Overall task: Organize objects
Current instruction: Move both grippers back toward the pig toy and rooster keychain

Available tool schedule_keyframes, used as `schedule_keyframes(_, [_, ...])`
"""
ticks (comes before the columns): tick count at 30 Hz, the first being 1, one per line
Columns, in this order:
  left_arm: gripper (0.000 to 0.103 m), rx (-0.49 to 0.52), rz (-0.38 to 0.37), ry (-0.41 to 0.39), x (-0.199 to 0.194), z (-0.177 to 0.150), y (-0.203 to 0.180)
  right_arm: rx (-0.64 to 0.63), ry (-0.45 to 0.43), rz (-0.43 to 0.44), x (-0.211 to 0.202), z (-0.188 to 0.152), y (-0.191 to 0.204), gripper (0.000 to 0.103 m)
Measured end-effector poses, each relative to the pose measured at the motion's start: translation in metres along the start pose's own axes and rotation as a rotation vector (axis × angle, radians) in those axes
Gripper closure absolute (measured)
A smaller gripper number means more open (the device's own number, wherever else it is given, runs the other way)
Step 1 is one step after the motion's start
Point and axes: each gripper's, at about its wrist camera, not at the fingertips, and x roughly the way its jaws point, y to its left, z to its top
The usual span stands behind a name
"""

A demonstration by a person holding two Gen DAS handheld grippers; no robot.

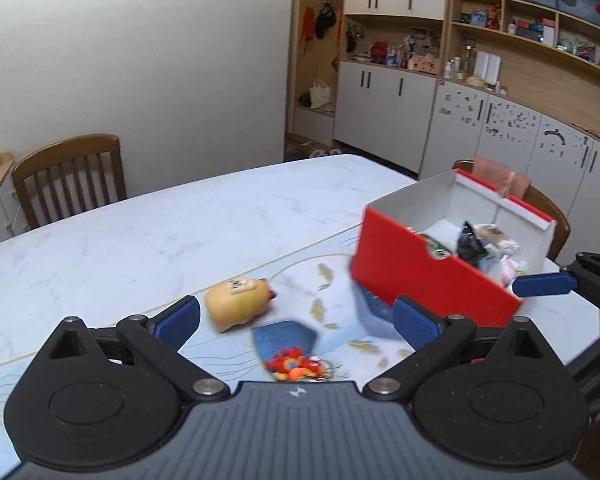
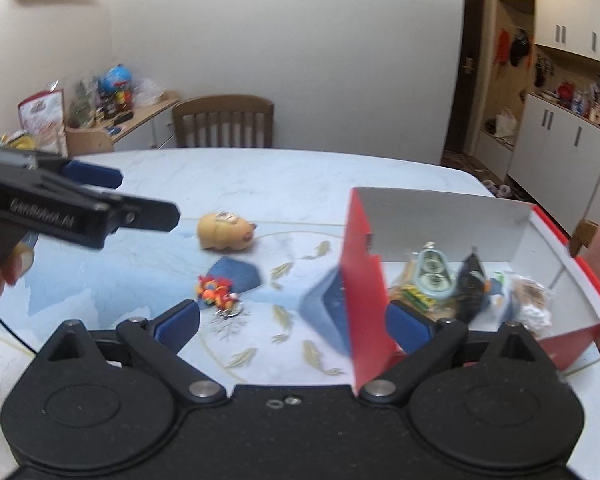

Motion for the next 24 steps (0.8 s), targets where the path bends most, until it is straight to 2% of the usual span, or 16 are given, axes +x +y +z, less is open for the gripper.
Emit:
schedule_keyframes(10, [0.0, 0.005, 0.066, 0.026, 0.03, -0.006, 0.026, -0.072, 0.031, 0.057, 0.034, -0.007, 0.035, 0.004])
schedule_keyframes(17, [0.0, 0.019, 0.082, 0.059, 0.057, -0.007, 0.041, -0.115, 0.054, 0.081, 0.063, -0.009, 0.051, 0.004])
schedule_keyframes(24, [0.0, 0.081, 0.101, 0.077, 0.092, -0.009, 0.049, -0.15, 0.079, 0.103, 0.092, -0.005, 0.06, 0.004])
